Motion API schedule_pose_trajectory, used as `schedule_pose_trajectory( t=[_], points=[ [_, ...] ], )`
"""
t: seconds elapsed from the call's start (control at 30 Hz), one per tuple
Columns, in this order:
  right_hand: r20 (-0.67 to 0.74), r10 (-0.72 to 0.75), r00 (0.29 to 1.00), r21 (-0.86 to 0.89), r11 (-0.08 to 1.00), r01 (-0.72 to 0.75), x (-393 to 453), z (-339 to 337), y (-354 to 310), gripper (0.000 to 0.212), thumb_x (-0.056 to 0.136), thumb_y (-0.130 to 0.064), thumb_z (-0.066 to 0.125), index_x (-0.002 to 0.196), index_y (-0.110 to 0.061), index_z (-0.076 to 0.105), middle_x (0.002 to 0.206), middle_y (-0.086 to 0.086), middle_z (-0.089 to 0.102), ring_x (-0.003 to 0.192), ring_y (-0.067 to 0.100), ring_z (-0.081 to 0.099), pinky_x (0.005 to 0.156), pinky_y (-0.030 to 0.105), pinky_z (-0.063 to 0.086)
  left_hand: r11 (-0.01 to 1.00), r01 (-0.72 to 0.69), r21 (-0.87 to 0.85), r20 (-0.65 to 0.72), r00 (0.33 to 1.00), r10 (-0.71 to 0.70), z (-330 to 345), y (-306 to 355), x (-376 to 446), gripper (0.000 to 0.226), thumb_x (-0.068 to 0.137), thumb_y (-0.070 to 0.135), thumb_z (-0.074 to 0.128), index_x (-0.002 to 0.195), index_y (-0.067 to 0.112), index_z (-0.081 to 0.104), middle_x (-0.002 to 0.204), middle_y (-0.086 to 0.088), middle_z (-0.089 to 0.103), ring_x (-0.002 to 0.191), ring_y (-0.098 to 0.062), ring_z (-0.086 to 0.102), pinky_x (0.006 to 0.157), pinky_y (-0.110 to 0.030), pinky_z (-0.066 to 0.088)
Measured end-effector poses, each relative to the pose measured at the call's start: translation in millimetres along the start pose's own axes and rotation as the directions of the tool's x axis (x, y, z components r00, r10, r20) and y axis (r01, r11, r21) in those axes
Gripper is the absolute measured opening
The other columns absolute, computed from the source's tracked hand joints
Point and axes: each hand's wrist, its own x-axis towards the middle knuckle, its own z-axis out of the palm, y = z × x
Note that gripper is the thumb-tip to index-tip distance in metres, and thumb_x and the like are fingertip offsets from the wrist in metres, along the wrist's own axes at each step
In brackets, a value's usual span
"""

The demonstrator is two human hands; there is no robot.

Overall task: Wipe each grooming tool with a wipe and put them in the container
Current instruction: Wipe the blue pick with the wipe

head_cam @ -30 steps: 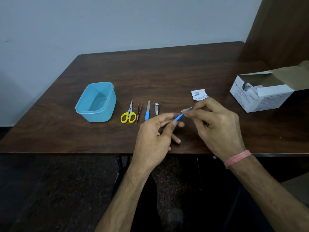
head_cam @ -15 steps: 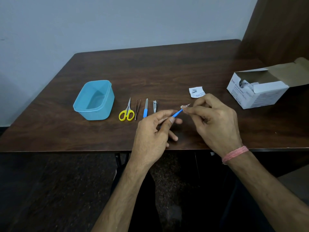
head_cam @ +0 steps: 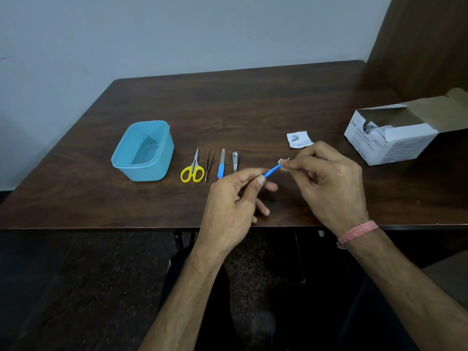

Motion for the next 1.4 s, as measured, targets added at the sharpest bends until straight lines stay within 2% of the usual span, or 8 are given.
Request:
schedule_pose_trajectory(
  t=[0.37,0.63,0.8,0.9,1.03,1.17,1.33,1.4],
  points=[
    [0.052,-0.031,0.998,-0.062,0.997,0.034,0.3,-1.1,-2.8,0.010,0.099,-0.020,0.084,0.108,-0.025,0.088,0.094,-0.011,0.067,0.072,0.001,0.051,0.068,0.023,0.049,1.000,-0.002,0.030,-0.005,1.000,0.002,1.4,0.6,-0.3,0.025,0.118,0.023,0.057,0.129,0.026,0.079,0.101,0.010,0.084,0.063,-0.014,0.075,0.052,-0.019,0.051],
    [0.074,-0.031,0.997,-0.081,0.996,0.037,1.5,-2.0,-3.5,0.017,0.101,-0.024,0.082,0.116,-0.029,0.087,0.095,-0.011,0.065,0.075,0.004,0.056,0.066,0.030,0.054,0.996,-0.014,0.086,-0.010,1.000,0.015,2.6,3.4,-1.4,0.024,0.119,0.025,0.054,0.120,0.030,0.077,0.094,0.011,0.082,0.062,-0.013,0.074,0.052,-0.020,0.052],
    [0.012,-0.034,0.999,-0.070,0.997,0.035,1.1,-1.2,-3.8,0.007,0.102,-0.025,0.082,0.104,-0.023,0.089,0.091,-0.009,0.068,0.071,0.008,0.059,0.063,0.033,0.054,0.997,0.000,0.073,-0.016,1.000,0.001,2.9,3.7,-1.2,0.024,0.120,0.026,0.053,0.124,0.025,0.077,0.091,0.007,0.082,0.061,-0.013,0.073,0.052,-0.021,0.053],
    [-0.006,-0.055,0.998,-0.090,0.994,0.055,-0.6,-0.5,-4.3,0.010,0.103,-0.023,0.082,0.097,-0.019,0.088,0.089,-0.007,0.069,0.070,0.013,0.062,0.061,0.039,0.056,0.997,0.014,0.072,-0.013,1.000,-0.013,3.0,2.5,-2.0,0.027,0.120,0.028,0.052,0.122,0.023,0.078,0.083,0.005,0.079,0.060,-0.012,0.072,0.052,-0.021,0.051],
    [0.017,-0.088,0.996,-0.107,0.990,0.089,-1.9,-0.3,-5.1,0.011,0.104,-0.025,0.080,0.097,-0.021,0.088,0.091,-0.007,0.071,0.073,0.015,0.066,0.061,0.040,0.057,0.997,0.021,0.076,0.001,1.000,-0.021,1.8,3.8,-2.5,0.031,0.121,0.029,0.050,0.117,0.024,0.080,0.074,0.005,0.073,0.060,-0.012,0.072,0.052,-0.022,0.051],
    [-0.053,-0.049,0.997,-0.132,0.990,0.042,0.3,-0.5,-4.2,0.012,0.103,-0.024,0.081,0.095,-0.019,0.088,0.088,-0.005,0.071,0.068,0.015,0.062,0.059,0.040,0.055,0.996,0.028,0.089,-0.004,1.000,-0.028,2.6,7.2,-2.7,0.033,0.121,0.033,0.049,0.110,0.028,0.080,0.067,0.004,0.070,0.058,-0.014,0.073,0.053,-0.023,0.052],
    [0.013,-0.128,0.992,-0.141,0.982,0.129,-3.3,-1.0,-6.7,0.010,0.104,-0.021,0.080,0.098,-0.020,0.088,0.092,-0.005,0.073,0.074,0.018,0.069,0.060,0.041,0.057,0.996,0.027,0.085,-0.005,1.000,-0.027,3.2,7.8,-3.8,0.034,0.121,0.032,0.049,0.109,0.027,0.080,0.064,0.005,0.069,0.057,-0.013,0.072,0.053,-0.024,0.052],
    [-0.002,-0.107,0.994,-0.145,0.984,0.106,-2.0,-0.8,-6.3,0.009,0.104,-0.020,0.080,0.098,-0.020,0.088,0.092,-0.005,0.073,0.072,0.018,0.067,0.060,0.041,0.057,0.996,0.021,0.085,-0.011,1.000,-0.020,3.7,8.3,-4.1,0.035,0.121,0.032,0.049,0.106,0.027,0.080,0.060,0.006,0.065,0.055,-0.012,0.071,0.052,-0.024,0.052]
  ],
)
